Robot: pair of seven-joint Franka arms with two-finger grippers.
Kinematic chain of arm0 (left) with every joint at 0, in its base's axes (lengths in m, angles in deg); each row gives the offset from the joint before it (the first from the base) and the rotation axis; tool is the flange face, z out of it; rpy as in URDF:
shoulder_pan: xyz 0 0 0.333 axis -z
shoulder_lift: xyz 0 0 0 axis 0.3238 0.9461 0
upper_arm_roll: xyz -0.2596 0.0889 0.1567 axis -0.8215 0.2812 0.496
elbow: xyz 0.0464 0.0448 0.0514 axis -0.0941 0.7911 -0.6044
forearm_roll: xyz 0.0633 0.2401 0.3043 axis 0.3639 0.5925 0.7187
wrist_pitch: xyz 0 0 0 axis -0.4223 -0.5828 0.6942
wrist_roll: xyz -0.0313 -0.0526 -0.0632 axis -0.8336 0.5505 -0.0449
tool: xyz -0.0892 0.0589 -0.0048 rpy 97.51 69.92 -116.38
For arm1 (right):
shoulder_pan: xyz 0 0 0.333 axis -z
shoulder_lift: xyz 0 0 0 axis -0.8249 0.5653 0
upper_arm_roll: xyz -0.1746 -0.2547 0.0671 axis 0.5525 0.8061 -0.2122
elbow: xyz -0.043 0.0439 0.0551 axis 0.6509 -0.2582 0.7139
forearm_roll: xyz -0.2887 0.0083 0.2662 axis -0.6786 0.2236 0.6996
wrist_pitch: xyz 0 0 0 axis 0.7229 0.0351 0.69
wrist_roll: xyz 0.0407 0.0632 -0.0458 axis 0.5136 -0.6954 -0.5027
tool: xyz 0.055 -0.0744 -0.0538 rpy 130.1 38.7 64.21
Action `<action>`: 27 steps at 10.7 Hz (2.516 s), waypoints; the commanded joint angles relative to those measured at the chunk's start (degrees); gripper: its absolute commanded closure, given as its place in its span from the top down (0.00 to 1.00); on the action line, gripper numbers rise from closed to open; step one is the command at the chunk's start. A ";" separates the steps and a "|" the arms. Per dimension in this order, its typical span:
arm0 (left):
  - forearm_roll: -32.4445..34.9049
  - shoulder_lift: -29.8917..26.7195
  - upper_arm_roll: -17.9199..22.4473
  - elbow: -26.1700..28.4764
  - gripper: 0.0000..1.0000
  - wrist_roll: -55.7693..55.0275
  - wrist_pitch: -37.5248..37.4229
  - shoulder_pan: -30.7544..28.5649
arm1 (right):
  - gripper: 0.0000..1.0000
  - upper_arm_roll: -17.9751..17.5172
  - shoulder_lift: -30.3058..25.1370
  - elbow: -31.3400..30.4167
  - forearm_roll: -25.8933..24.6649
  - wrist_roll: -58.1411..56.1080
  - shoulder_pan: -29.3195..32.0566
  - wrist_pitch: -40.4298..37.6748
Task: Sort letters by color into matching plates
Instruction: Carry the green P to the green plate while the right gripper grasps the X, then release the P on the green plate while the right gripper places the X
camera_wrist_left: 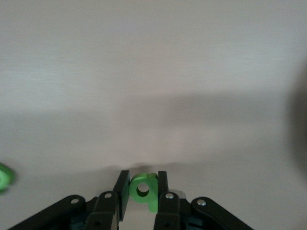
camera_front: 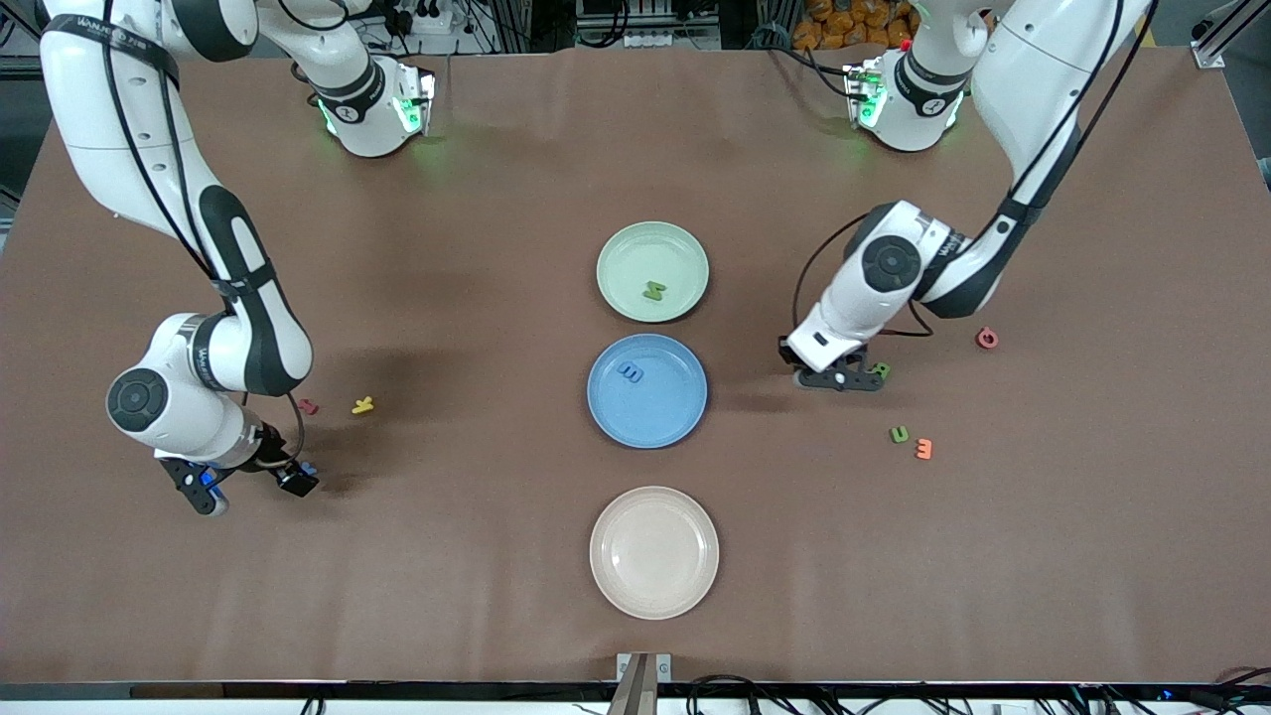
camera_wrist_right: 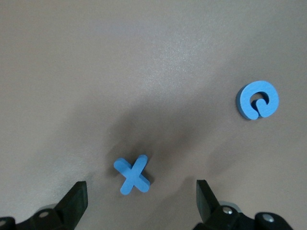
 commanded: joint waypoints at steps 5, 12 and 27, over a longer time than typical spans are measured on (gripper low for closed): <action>-1.54 -0.07 -10.77 -6.57 0.00 -22.74 -8.14 6.46 | 0.59 -0.49 1.34 -0.96 0.39 -0.35 0.92 3.72; -0.75 8.36 -9.72 -13.59 0.00 -40.86 -7.97 18.95 | 0.30 -0.67 3.01 -0.96 0.39 -0.35 0.22 6.45; 4.18 0.28 -4.62 -12.19 1.00 -12.19 -17.99 -0.86 | 0.20 -1.19 -1.29 11.43 -0.14 -13.63 -19.35 -14.37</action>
